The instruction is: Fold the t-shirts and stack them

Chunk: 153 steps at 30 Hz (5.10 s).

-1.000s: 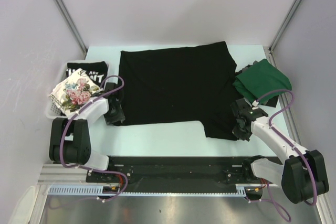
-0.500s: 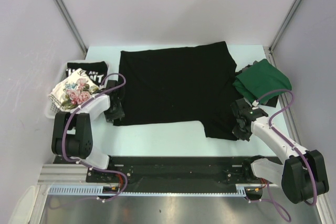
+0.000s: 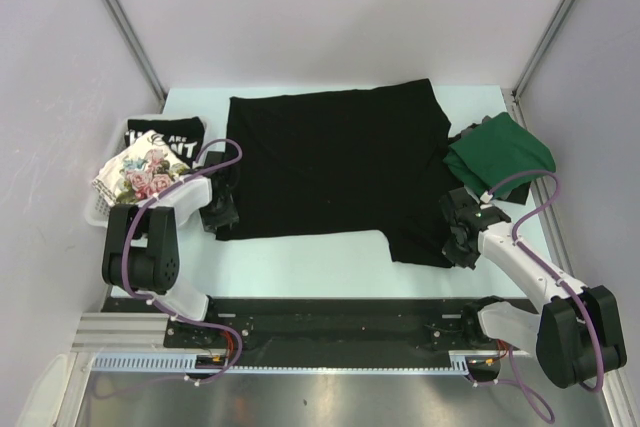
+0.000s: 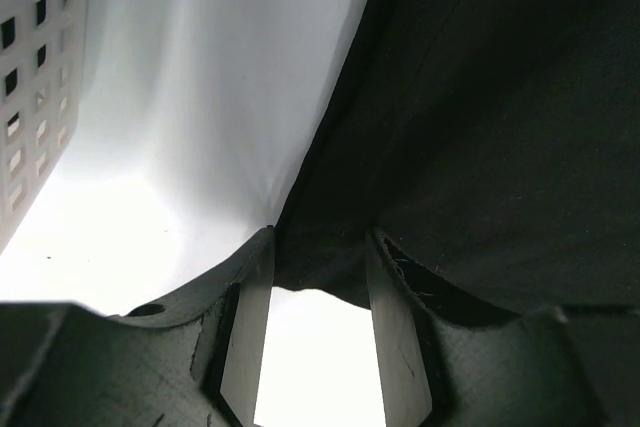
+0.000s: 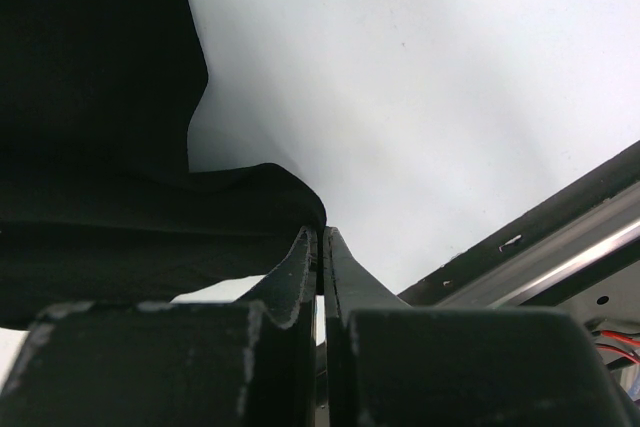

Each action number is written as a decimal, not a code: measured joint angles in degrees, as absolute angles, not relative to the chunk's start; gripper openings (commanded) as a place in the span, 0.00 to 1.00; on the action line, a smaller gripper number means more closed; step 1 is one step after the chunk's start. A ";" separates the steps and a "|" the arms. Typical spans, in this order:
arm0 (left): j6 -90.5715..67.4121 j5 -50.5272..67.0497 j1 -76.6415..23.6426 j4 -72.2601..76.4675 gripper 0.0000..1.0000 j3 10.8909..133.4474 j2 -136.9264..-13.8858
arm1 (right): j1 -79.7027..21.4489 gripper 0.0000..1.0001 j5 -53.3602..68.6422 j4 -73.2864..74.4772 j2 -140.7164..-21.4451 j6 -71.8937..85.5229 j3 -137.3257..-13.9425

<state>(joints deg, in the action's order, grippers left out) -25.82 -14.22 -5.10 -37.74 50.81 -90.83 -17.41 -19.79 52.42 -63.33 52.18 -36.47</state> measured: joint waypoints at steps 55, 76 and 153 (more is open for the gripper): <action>-25.41 -11.84 -3.86 -44.71 0.00 59.53 -86.24 | -13.85 0.00 -19.44 51.29 -62.96 48.69 -44.10; -24.91 -12.45 -3.84 -47.31 0.00 69.69 -88.09 | -4.01 0.00 -22.26 41.04 -78.61 38.85 -58.06; -19.86 -20.36 -3.64 -47.64 0.54 103.07 -121.25 | 0.23 0.55 -20.10 34.39 -127.28 15.22 -109.67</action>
